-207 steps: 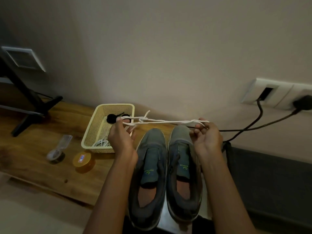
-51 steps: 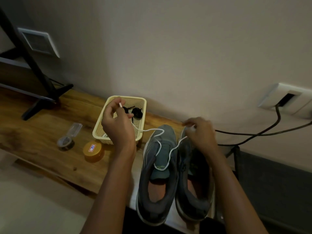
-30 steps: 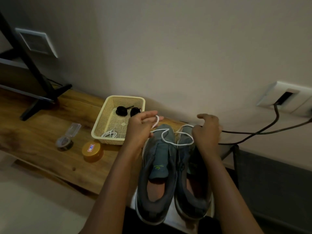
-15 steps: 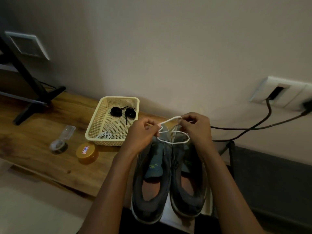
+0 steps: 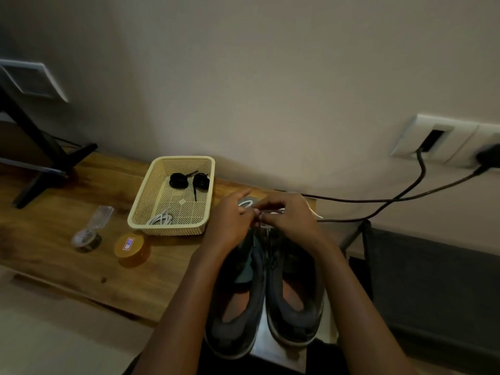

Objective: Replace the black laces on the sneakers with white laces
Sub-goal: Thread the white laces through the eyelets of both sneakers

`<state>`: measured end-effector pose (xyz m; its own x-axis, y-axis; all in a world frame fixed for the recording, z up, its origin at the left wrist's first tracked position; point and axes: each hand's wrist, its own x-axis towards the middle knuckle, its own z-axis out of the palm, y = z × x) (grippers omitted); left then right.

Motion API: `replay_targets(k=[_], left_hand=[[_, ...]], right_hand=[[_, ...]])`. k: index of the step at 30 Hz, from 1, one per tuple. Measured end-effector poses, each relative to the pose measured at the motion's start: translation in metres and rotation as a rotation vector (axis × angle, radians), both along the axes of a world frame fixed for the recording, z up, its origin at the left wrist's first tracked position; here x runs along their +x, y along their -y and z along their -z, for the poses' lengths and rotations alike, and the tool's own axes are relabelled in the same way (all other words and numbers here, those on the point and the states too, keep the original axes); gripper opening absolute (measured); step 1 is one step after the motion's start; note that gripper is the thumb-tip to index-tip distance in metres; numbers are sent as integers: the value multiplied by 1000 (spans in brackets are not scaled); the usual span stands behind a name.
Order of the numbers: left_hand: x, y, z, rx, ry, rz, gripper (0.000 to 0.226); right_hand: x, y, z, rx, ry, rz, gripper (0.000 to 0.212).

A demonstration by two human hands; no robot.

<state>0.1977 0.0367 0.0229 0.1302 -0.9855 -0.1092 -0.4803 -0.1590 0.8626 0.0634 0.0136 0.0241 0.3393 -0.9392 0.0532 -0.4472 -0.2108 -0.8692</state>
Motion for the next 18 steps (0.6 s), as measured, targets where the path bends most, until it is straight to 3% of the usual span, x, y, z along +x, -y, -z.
replay_targets(k=[3, 8, 9, 14, 18], left_hand=[[1, 3, 2, 28, -68, -15, 53], [-1, 1, 5, 45, -121, -76, 30], [-1, -1, 6, 49, -78, -99, 22], [2, -7, 7, 221, 597, -55, 16], [-6, -9, 7, 268, 662, -8, 14]], right_hand=[[2, 3, 5, 20, 103, 42, 12], [2, 5, 8, -32, -12, 105, 9], [2, 6, 9, -49, -51, 126, 12], [-2, 7, 17, -43, -283, 73, 17], [-2, 7, 22, -25, -436, 111, 12]])
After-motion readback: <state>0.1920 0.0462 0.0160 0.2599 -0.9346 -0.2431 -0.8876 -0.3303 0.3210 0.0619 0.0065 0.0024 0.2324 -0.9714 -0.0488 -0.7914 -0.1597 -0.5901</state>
